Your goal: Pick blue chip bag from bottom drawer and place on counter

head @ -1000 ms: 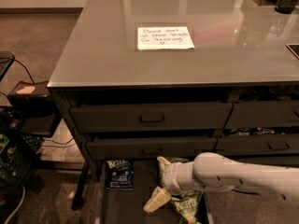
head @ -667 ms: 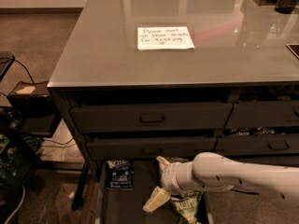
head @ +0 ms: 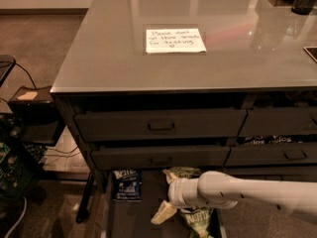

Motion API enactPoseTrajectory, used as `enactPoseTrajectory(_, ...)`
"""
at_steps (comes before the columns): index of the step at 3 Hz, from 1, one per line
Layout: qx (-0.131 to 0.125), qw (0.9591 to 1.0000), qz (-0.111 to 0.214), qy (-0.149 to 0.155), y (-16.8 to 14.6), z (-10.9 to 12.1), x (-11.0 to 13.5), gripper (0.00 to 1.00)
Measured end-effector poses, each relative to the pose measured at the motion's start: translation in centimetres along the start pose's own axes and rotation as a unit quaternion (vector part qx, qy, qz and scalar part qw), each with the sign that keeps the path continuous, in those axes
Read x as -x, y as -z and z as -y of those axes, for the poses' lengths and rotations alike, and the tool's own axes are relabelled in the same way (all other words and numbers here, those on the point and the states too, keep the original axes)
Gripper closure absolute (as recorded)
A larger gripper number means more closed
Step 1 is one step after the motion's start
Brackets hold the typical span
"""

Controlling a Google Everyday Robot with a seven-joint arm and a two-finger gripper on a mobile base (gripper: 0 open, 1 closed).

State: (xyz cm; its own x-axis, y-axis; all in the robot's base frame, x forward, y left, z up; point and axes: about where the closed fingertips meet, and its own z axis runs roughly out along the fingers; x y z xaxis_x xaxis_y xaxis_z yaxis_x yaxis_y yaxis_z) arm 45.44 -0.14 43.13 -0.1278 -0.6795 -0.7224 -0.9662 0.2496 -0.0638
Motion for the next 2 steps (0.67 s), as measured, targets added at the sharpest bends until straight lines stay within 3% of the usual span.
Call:
enactPoseTrajectory(1, 0.005, 0.9998, 0.015, 0.013, -4.6, 0.8, -1.8, 0.00)
enactPoseTrajectory(2, 0.032, 0.9991, 0.018, 0.022, -13.1, 1.8, -4.4, 0.00)
